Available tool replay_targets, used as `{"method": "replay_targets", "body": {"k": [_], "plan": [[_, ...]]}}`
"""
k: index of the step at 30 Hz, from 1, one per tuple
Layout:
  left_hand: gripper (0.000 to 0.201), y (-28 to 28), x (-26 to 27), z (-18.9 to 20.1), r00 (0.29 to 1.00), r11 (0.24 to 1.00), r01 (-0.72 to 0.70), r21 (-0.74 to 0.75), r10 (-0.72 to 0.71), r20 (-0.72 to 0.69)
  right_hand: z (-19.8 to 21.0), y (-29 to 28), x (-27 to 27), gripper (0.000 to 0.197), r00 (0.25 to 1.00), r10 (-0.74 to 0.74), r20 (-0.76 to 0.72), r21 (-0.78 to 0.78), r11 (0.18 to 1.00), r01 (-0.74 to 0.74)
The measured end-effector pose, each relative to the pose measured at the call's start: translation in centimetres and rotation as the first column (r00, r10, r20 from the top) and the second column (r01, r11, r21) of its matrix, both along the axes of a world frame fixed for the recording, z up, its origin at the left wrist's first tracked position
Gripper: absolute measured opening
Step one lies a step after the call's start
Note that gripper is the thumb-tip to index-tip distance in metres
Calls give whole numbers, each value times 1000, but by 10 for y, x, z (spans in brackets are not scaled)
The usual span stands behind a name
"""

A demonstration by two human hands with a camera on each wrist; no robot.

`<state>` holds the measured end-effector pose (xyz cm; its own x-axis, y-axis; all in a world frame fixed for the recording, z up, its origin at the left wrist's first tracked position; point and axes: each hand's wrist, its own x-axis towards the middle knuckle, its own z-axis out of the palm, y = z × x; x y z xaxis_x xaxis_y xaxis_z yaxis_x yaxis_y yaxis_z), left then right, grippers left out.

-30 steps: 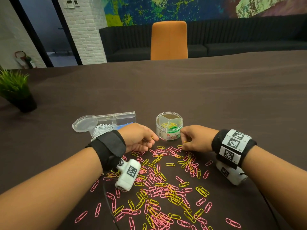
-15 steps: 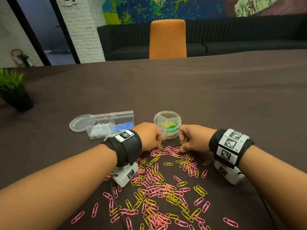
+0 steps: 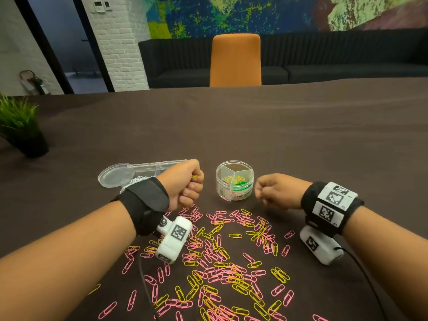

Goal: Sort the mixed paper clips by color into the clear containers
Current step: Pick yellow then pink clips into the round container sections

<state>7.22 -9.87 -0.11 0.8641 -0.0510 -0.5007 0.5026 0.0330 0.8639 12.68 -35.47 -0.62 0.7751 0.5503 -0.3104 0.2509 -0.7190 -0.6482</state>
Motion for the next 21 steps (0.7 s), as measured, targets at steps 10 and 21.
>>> {"method": "replay_targets", "body": {"k": [10, 21], "plan": [[11, -27, 40, 12, 973, 988, -110, 112, 84, 213, -5, 17, 4, 23, 980, 128, 156, -314, 946, -74], [34, -67, 89, 12, 797, 377, 62, 924, -576, 181, -7, 29, -1, 14, 952, 164, 258, -364, 929, -62]]}}
